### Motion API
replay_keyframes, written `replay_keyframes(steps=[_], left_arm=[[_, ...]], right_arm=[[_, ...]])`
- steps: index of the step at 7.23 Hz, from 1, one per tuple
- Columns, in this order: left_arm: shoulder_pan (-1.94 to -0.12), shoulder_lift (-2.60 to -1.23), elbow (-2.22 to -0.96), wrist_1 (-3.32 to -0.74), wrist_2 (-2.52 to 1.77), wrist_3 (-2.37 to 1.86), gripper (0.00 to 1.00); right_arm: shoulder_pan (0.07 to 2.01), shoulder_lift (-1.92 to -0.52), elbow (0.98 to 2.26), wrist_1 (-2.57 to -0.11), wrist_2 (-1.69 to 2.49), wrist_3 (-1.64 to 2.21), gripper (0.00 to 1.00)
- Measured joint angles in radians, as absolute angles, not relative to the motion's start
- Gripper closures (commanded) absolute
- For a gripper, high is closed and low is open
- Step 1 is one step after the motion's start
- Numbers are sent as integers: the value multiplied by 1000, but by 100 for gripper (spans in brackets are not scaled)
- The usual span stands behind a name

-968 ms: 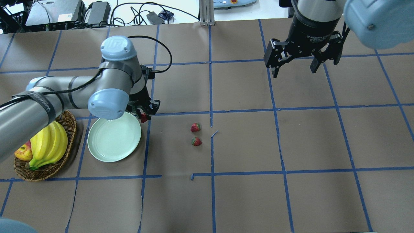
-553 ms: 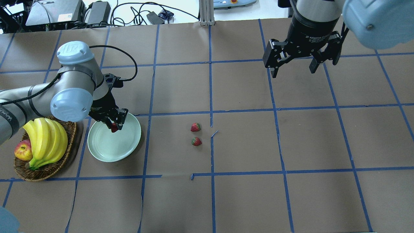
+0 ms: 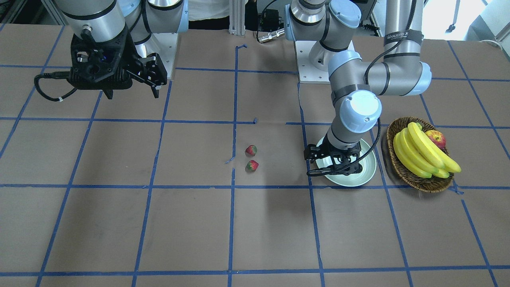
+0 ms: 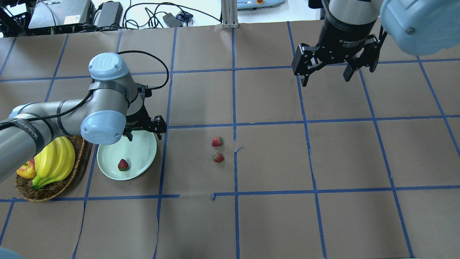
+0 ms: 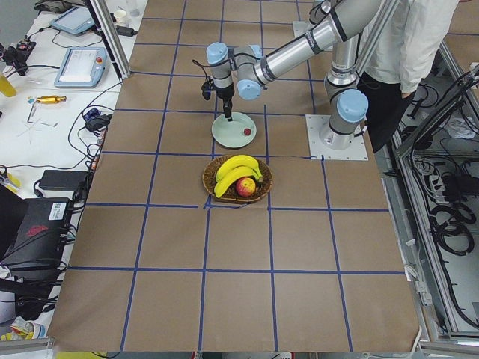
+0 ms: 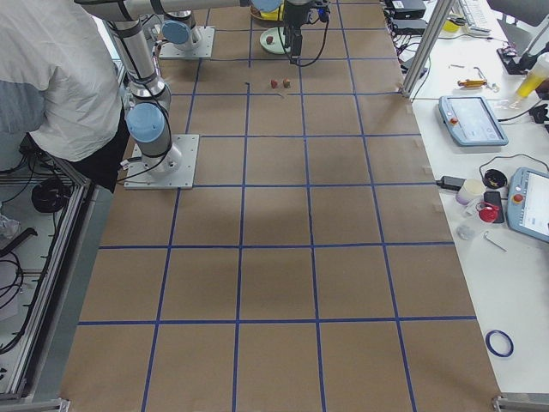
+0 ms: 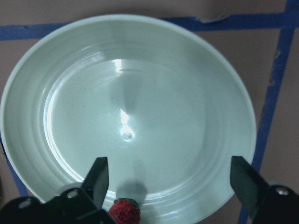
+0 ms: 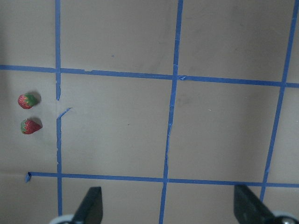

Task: Collect all strawberries into plate
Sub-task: 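Return the left gripper to the cluster and grasp a second strawberry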

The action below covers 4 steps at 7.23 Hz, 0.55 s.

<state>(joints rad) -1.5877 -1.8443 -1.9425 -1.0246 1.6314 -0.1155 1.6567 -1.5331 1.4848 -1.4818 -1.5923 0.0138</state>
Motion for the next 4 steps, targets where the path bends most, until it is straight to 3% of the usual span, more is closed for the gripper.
replay_keyframes(steps=[4], left_arm=[[-1827,-1963,-1857,-895,1545,-465,10]], right_arm=[[1657,-1532,1485,-1481,-1592,14,0]])
